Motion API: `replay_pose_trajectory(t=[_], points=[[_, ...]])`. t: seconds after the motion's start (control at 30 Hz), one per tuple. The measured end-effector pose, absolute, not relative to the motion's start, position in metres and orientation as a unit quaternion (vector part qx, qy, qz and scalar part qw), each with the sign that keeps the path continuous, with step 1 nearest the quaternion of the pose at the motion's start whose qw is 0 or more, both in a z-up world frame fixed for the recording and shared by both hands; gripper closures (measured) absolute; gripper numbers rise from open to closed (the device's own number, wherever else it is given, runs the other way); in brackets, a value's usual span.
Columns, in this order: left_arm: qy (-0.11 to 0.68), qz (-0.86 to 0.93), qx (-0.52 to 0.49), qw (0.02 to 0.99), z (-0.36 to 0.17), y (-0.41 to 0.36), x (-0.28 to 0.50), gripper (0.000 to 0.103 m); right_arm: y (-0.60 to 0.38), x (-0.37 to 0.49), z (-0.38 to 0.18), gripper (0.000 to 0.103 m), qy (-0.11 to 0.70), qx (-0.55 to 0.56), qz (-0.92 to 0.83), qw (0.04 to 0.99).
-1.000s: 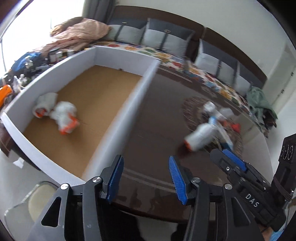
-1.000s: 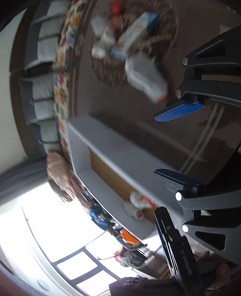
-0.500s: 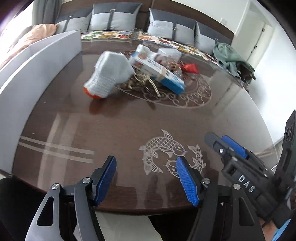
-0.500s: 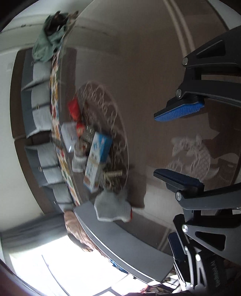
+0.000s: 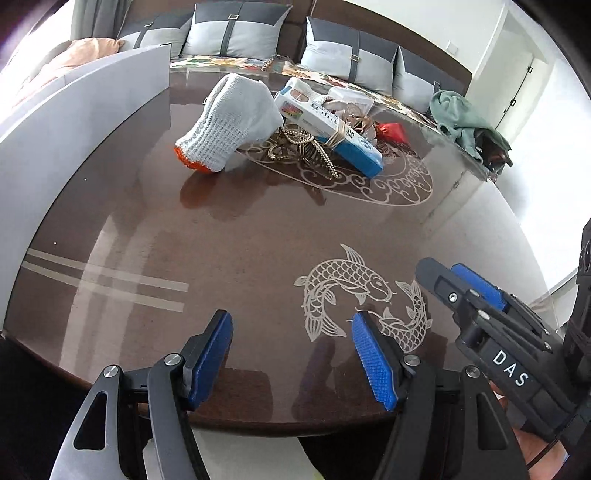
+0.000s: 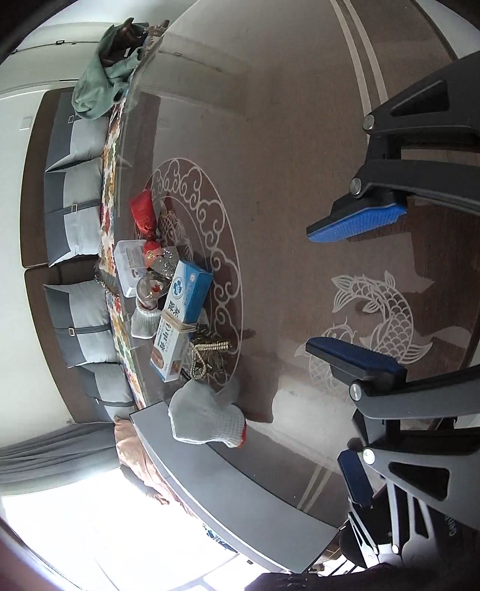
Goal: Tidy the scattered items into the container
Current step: 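Withdraw both open tools from the box back over the table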
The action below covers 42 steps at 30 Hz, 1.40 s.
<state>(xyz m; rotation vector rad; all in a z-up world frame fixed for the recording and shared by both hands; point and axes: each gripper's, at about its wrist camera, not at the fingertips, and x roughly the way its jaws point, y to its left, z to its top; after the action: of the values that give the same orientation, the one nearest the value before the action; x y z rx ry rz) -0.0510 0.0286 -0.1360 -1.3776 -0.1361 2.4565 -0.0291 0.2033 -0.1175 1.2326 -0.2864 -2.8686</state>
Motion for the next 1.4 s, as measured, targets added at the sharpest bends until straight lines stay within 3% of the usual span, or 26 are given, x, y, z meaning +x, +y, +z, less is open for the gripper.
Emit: replay_pose_trajectory(t=[0.17,0.4,0.67,0.73,0.8,1.17,1.4], points=[[-0.046,0.860,-0.481,0.164,-0.138,0.032,-0.052,0.034,0.198,-0.031,-0.122,0.048,-0.085,0.401,-0.912,0.005],[-0.032,0.858,-0.485,0.165,-0.139,0.038,-0.051,0.021,0.206,-0.035,-0.130,0.048,-0.100,0.418,-0.903,-0.006],[-0.009,0.854,-0.493,0.165,-0.141,0.046,-0.049,0.018,0.213,-0.036,-0.133,0.048,-0.116,0.423,-0.898,-0.015],[-0.003,0.853,-0.495,0.165,-0.141,0.048,-0.048,0.013,0.215,-0.036,-0.133,0.048,-0.122,0.423,-0.898,-0.018],[0.003,0.852,-0.497,0.165,-0.142,0.049,-0.048,0.000,0.219,-0.035,-0.133,0.048,-0.129,0.422,-0.897,-0.024],[0.076,0.844,-0.510,0.149,-0.147,0.065,-0.043,0.000,0.219,-0.035,-0.132,0.048,-0.121,0.425,-0.896,-0.039],[0.051,0.846,-0.510,0.144,-0.145,0.050,-0.042,0.000,0.216,-0.035,-0.132,0.048,-0.112,0.427,-0.896,-0.043]])
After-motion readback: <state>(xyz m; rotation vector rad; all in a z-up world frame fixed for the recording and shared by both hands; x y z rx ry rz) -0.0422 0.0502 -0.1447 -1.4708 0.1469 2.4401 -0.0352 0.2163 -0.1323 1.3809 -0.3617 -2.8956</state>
